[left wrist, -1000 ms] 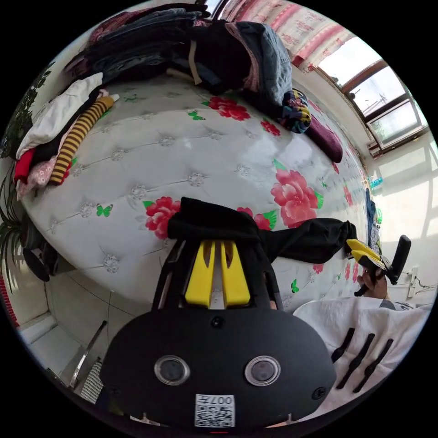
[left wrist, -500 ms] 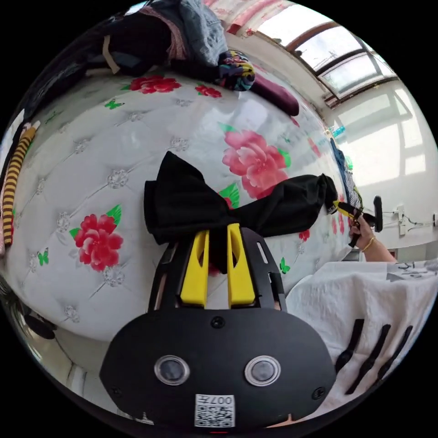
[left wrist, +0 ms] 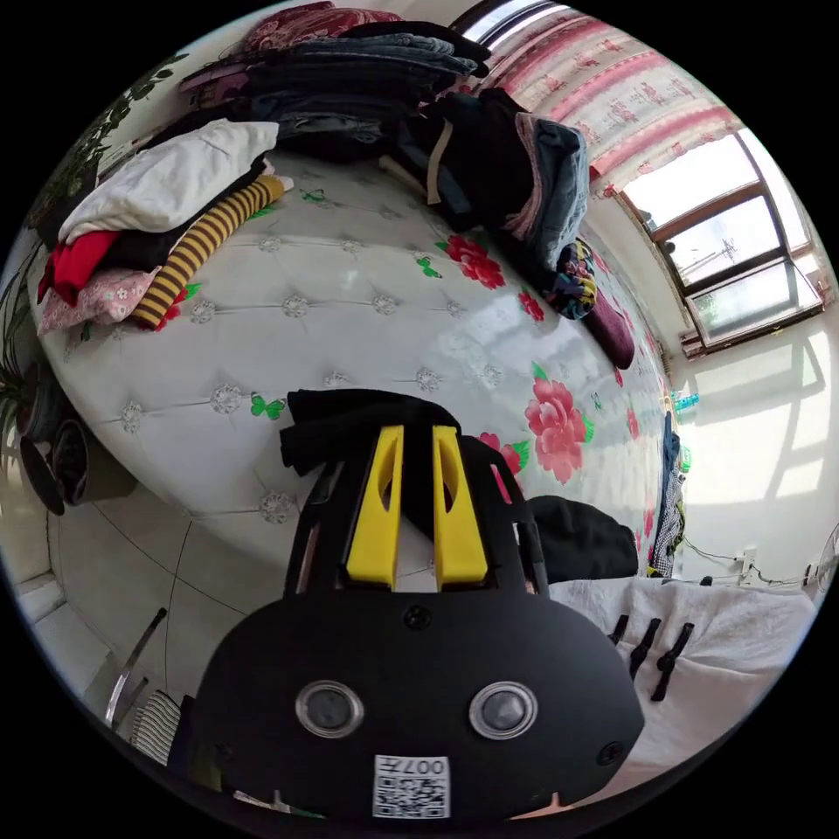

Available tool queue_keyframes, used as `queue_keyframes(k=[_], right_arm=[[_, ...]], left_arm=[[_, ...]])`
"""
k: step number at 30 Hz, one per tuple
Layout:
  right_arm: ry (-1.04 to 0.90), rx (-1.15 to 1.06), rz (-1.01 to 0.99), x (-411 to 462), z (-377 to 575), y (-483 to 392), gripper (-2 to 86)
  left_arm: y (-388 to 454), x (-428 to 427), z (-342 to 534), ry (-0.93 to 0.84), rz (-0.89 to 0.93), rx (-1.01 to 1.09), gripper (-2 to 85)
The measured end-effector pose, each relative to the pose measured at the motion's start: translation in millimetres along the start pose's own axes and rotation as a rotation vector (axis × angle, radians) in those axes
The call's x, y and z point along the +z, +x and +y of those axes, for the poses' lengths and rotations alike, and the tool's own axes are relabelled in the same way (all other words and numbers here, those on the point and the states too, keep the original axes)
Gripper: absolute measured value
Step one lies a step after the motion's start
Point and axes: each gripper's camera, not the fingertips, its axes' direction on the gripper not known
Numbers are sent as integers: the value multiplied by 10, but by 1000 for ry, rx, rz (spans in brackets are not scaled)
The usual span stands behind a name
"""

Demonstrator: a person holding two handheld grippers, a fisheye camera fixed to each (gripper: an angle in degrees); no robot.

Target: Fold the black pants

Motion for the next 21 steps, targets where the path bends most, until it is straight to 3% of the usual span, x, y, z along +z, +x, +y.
queue_keyframes(k=[4,8,15,21], right_arm=[[106,66,-110,-105,-36,24,72],[31,38,-65,163,-229,-84,85],[-90,143,2,512,-368,0,54],[173,144,-90,-233,-47,64,10]], left_arm=[[53,-164,91,45,-39,28,80],[281,-201,207,44,-115,173,83],[475,-249,384,64,-173,240,80],[130,-425,527,47,-275,115,73]])
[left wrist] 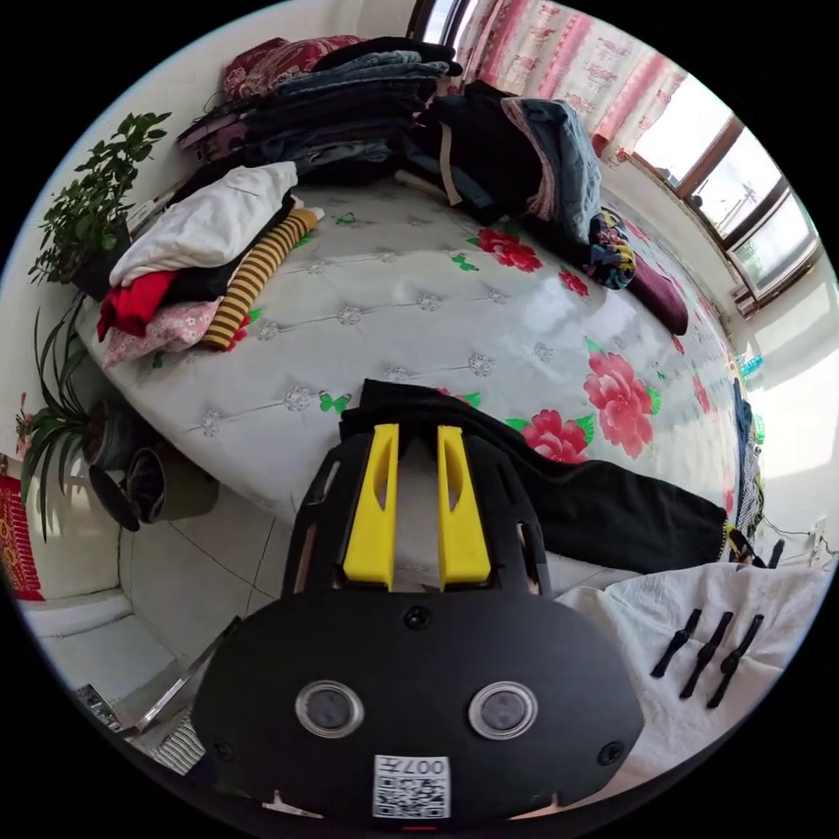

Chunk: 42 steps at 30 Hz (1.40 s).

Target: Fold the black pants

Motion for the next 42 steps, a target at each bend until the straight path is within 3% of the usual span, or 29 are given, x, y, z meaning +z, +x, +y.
queue_keyframes(k=[4,9,14,21,27,33,37,42], right_arm=[[154,-7,-97,-528,213,18,2],[78,4,-75,-576,260,72,1],[105,6,-85,-727,291,-12,1],[123,19,-103,-912,345,1,1],[130,19,-106,-1034,389,15,1],[132,17,-122,-1080,371,-6,1],[144,10,-126,-1172,389,-29,1],[190,22,-138,-1420,460,35,1]], left_arm=[[101,-84,112,48,43,113,83],[449,231,61,-24,99,214,92],[272,451,-104,-106,179,11,48],[171,277,-62,-108,200,83,-6],[-63,-271,110,46,365,33,43],[-142,-195,40,-9,445,2,99],[-263,-27,-22,-68,397,-168,2],[-387,-232,-41,18,504,-156,-9]])
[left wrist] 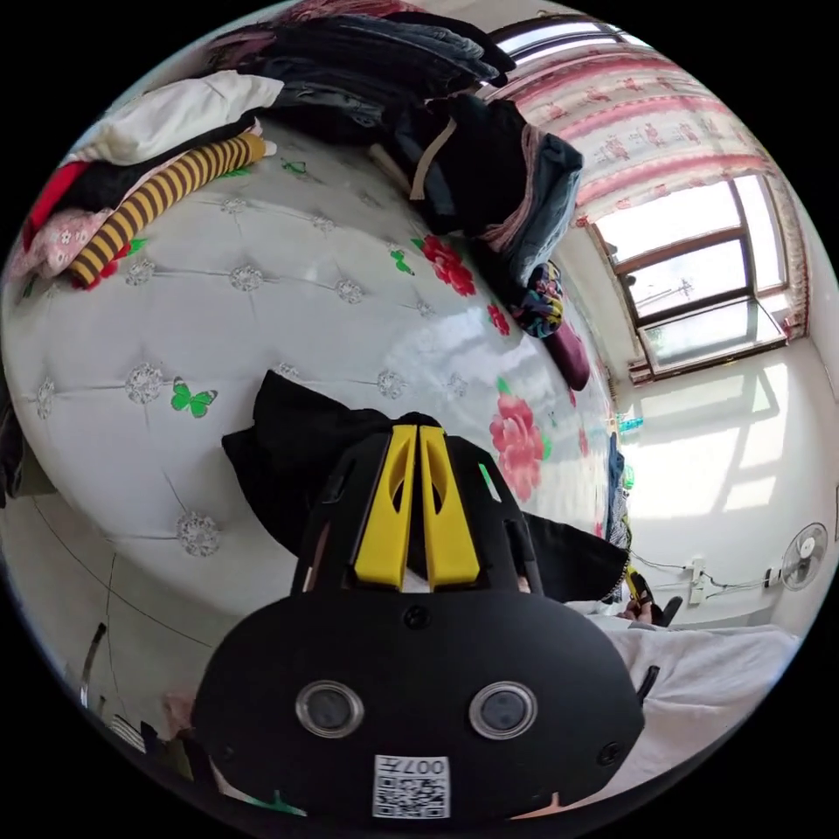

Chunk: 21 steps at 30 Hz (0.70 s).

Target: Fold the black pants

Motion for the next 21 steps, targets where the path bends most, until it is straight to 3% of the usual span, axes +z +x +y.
queue_keyframes(k=[4,12,17,21], right_arm=[[45,28,-26,-204,18,54,1],[173,-43,-171,-616,39,13,-1],[297,-60,-331,-966,42,80,-1],[347,-98,-392,-1139,-27,38,0]], left_arm=[[84,-282,107,35,24,77,-10],[234,-1145,515,224,336,284,-10],[304,-1763,629,466,448,325,-10],[457,-1935,485,551,438,351,-10]])
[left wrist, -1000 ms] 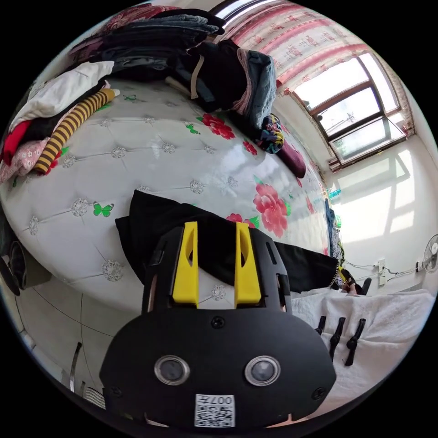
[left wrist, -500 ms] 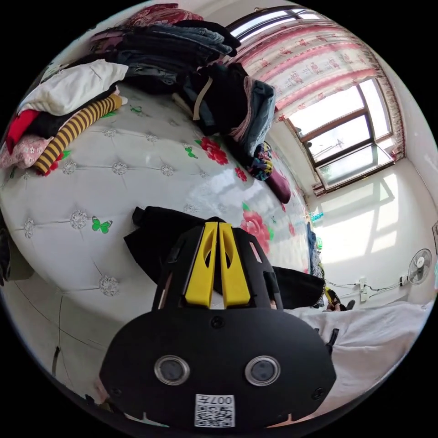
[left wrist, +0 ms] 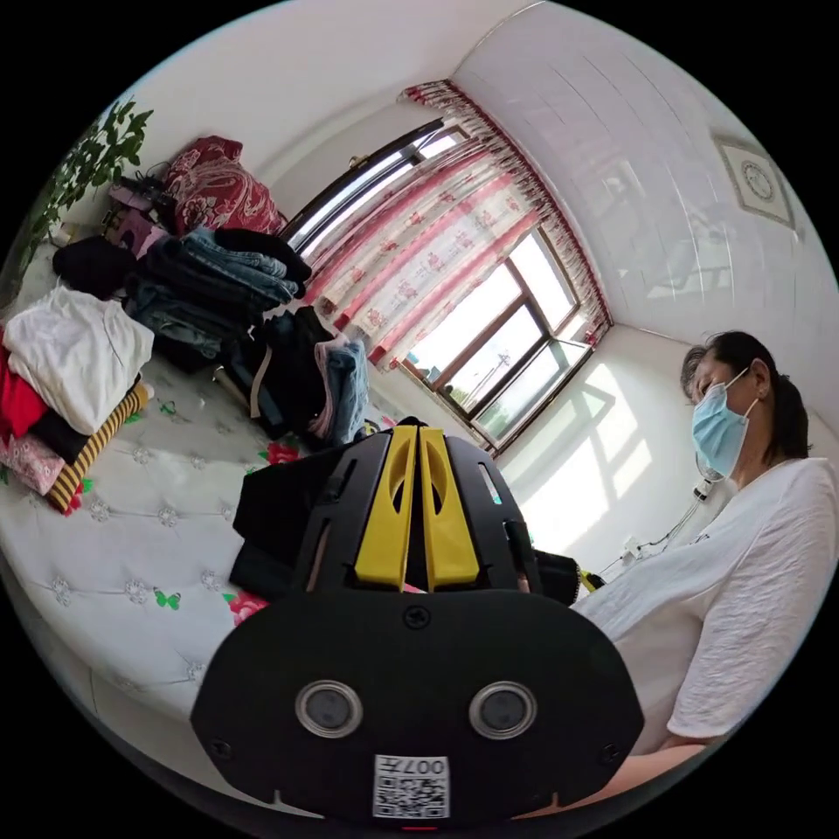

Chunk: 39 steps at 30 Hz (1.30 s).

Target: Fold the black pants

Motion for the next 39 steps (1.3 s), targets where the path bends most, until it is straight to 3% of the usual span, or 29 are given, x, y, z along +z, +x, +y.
queue_keyframes(k=[4,7,9,11,14,18,20,23,29,32,36,39], right_arm=[[-5,-14,18,212,-318,72,2],[-102,-80,125,719,-784,110,7],[-128,-86,196,1073,-1078,168,15],[-105,-57,312,1510,-1327,315,36],[-172,27,360,1904,-1348,550,57],[-294,34,361,2216,-907,787,67],[-449,79,393,2456,-518,1052,70],[-520,138,435,2678,-244,1324,75],[-519,47,542,3312,-542,1558,88],[-559,25,573,3697,-759,1738,88],[-587,51,612,4042,-919,1981,78],[-679,127,636,4267,-893,2189,56]], left_arm=[[-129,774,-387,-186,-179,66,-9],[-296,1706,-728,-276,-146,101,-5],[-489,2356,-900,-357,-155,28,3],[-709,3083,-945,-447,-301,-71,56],[-777,3501,-776,-496,-383,-119,105],[-598,3624,-247,-620,-369,38,112],[-452,3577,296,-771,-379,167,111],[-292,3418,911,-931,-377,246,112],[-157,3478,1513,-1136,-508,404,126],[-81,3617,1472,-1125,-537,524,109],[-240,3746,1181,-1175,-548,407,35],[-396,3814,968,-1269,-442,248,0]])
